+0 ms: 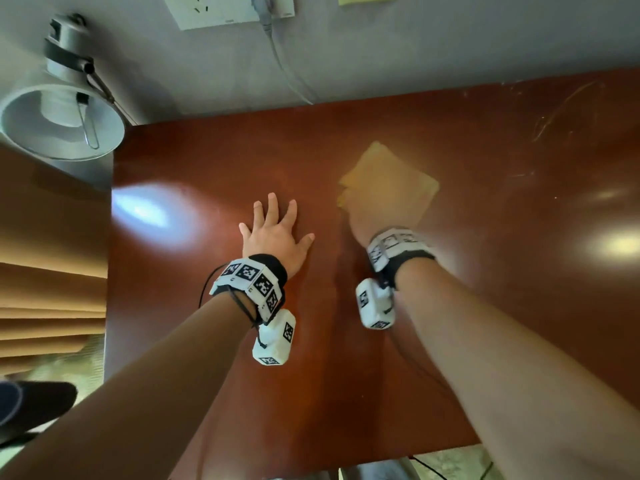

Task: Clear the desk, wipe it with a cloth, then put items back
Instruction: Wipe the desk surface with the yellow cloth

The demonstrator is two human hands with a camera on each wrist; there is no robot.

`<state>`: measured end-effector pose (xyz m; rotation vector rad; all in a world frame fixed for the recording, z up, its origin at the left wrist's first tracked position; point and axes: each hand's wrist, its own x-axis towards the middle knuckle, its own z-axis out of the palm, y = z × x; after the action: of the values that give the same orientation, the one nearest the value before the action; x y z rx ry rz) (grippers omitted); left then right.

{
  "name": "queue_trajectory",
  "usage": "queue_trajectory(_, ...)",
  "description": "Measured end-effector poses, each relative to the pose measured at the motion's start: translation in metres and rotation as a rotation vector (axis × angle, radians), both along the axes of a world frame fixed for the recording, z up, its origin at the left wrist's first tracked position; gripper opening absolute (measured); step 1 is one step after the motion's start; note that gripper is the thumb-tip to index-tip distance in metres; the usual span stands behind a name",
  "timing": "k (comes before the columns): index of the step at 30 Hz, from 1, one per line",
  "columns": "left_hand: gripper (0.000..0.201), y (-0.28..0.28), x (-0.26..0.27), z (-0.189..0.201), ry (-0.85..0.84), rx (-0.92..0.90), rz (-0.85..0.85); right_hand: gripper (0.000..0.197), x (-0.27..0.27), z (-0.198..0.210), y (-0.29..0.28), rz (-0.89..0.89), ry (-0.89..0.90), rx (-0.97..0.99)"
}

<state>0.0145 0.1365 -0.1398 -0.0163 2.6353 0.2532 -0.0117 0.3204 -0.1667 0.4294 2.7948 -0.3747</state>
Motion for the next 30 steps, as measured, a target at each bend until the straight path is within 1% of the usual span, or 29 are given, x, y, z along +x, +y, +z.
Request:
queue_trajectory(3,0.069,-0.001,0.001,0.001,0.009,0.036,0.015,0.067,0.017,0.001,-0.05,0.12,0.016,-0.012)
queue_trajectory(6,0.068,0.001,0.001,0.001,0.026,0.059,0.05,0.067,0.022,0.001,-0.052,0.156,0.01,-0.003)
queue_trajectory(8,0.067,0.005,0.002,0.0,0.023,0.061,0.083,0.068,0.023,0.0,-0.039,0.161,-0.008,0.001)
queue_trajectory(10,0.067,0.009,0.003,0.0,0.012,0.051,0.103,0.069,0.025,0.0,-0.018,0.117,-0.016,0.008)
queue_trajectory(16,0.069,0.009,0.006,0.004,-0.024,0.033,0.091,0.073,0.034,0.007,0.089,-0.154,-0.114,0.05)
queue_trajectory(19,0.069,0.007,0.013,0.004,-0.013,0.029,0.07,0.073,0.04,0.008,0.112,-0.24,-0.129,0.069)
queue_trajectory(22,0.067,0.006,0.021,0.002,0.011,0.025,0.043,0.071,0.037,0.007,0.098,-0.305,-0.086,0.055)
queue_trajectory(24,0.066,0.003,0.024,0.002,0.02,0.019,0.023,0.07,0.035,0.007,0.077,-0.302,-0.081,0.051)
queue_trajectory(27,0.064,-0.002,0.027,0.001,0.028,0.038,0.002,0.069,0.039,0.007,0.037,-0.21,-0.054,0.036)
queue_trajectory(30,0.061,-0.009,0.033,0.0,0.055,0.07,-0.005,0.067,0.047,0.005,-0.019,-0.059,-0.016,-0.011)
